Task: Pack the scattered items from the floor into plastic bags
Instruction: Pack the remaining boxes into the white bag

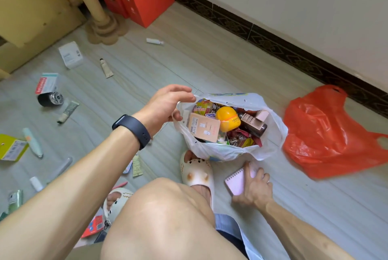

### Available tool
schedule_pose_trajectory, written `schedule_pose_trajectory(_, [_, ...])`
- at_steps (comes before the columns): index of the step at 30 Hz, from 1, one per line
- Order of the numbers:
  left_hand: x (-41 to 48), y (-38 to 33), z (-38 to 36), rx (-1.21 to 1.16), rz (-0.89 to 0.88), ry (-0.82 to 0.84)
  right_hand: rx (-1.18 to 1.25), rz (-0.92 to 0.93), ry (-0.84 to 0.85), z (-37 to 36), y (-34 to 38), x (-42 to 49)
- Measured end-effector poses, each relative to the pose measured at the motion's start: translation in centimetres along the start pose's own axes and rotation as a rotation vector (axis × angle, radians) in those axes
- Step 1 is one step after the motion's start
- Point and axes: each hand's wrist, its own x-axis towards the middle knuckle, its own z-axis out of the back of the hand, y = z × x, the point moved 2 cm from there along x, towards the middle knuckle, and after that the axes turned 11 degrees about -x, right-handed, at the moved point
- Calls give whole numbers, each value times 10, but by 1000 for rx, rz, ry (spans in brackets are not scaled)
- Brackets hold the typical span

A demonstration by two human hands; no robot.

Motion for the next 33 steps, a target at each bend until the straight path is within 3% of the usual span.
schedule_pose_trajectory(4, [-4,-4,-12,30,-10,54,78,25,67,-12,-20,-26])
schedule_pose_trajectory(8, [-9,-4,-21,103,-36,84,590,27,179,2,-36,-49])
schedule_pose_trajectory(11, [-10,-5,-21,104,-46,94,1019,201,204,53,-40,-73])
schedule_pose_trajectory(14, [-10,-5,-21,86,-43,94,1155,419,198,118,-41,-92])
schedule_pose_trajectory(19, [-11,-3,-23,19,-16,121,1114,591,72,207,-21,-96])
schedule_pose_trajectory(23, [-8,-1,-27,-53,-13,144,811,423,-82,238,13,-80])
schedule_pose_trajectory(27, [-7,0,-28,-72,-19,160,588,259,-118,249,56,-58])
schedule_pose_trajectory(30, [-4,0,-25,-100,-12,148,365,218,-140,253,85,-49])
schedule_pose_trajectory(33, [3,3,-15,-126,-6,123,321,188,-254,249,98,-47])
